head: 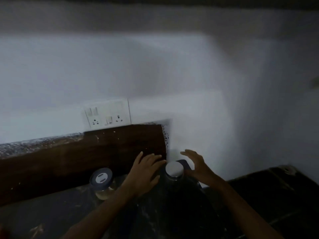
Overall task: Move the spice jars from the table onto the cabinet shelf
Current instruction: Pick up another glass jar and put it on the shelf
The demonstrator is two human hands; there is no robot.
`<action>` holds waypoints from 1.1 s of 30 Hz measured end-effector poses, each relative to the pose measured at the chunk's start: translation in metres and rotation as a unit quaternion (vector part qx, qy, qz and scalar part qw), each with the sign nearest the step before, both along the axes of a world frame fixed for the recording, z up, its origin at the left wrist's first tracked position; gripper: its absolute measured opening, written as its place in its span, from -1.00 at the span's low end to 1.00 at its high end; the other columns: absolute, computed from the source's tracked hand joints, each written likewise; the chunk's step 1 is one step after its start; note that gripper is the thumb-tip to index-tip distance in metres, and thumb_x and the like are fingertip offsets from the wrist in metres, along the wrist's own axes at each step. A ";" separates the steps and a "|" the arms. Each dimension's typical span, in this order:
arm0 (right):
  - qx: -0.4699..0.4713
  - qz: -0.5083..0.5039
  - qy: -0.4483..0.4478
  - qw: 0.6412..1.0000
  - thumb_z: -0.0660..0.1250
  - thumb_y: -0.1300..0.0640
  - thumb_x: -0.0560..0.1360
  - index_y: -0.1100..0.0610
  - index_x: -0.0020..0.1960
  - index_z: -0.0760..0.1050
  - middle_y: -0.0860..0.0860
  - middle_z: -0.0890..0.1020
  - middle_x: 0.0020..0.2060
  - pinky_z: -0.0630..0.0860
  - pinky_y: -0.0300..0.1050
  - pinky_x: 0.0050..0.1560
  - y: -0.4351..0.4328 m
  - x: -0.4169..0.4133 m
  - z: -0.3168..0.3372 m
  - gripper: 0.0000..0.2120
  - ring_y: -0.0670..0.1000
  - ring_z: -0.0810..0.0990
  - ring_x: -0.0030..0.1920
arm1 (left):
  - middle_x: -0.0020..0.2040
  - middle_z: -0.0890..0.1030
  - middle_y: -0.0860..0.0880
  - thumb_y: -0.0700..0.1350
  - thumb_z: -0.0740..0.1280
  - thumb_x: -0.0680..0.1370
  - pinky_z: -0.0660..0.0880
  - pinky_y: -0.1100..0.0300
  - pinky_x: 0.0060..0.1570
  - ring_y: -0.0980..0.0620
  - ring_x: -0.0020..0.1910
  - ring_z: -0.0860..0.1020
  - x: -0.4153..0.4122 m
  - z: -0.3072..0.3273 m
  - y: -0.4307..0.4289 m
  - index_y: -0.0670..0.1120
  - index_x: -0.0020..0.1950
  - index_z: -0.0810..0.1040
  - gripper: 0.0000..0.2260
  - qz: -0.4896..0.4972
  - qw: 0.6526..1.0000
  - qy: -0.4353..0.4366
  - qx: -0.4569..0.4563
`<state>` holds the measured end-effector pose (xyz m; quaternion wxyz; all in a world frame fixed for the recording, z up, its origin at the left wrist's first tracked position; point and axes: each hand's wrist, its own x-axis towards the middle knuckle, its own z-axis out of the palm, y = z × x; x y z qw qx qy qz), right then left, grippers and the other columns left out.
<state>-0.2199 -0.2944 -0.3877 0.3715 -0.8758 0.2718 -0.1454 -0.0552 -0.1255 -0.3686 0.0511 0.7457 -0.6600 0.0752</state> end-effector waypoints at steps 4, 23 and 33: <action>0.068 -0.008 -0.003 0.998 0.53 0.19 0.30 0.11 0.36 0.22 0.11 0.30 0.37 0.21 -0.28 0.40 -0.008 0.012 -0.051 -0.26 -0.03 0.27 0.34 | 0.55 -0.04 0.06 0.14 0.09 0.54 -0.39 -0.02 0.34 0.01 0.53 -0.10 -0.010 -0.051 -0.024 0.09 0.53 0.00 -0.42 0.020 0.995 0.056 0.081; 0.226 -0.019 0.023 0.974 0.53 0.09 0.30 0.09 0.21 0.44 -0.04 0.56 0.04 0.49 -0.23 0.08 -0.003 0.017 -0.051 -0.47 -0.04 0.55 0.05 | 0.45 -0.45 0.11 0.13 0.32 0.46 -0.30 0.06 0.44 0.10 0.45 -0.38 -0.025 -0.074 -0.013 0.07 0.44 -0.41 -0.08 0.022 0.982 0.158 0.102; 0.298 0.053 0.086 0.949 0.39 0.01 0.43 0.00 0.12 0.47 0.02 0.60 0.03 0.55 -0.04 0.07 0.081 -0.016 0.009 -0.71 0.00 0.60 0.02 | 0.43 -0.43 0.30 0.14 0.50 0.34 0.03 0.58 0.26 0.45 0.41 -0.20 -0.062 -0.032 0.087 0.10 0.46 -0.42 0.13 -0.029 0.924 0.382 0.019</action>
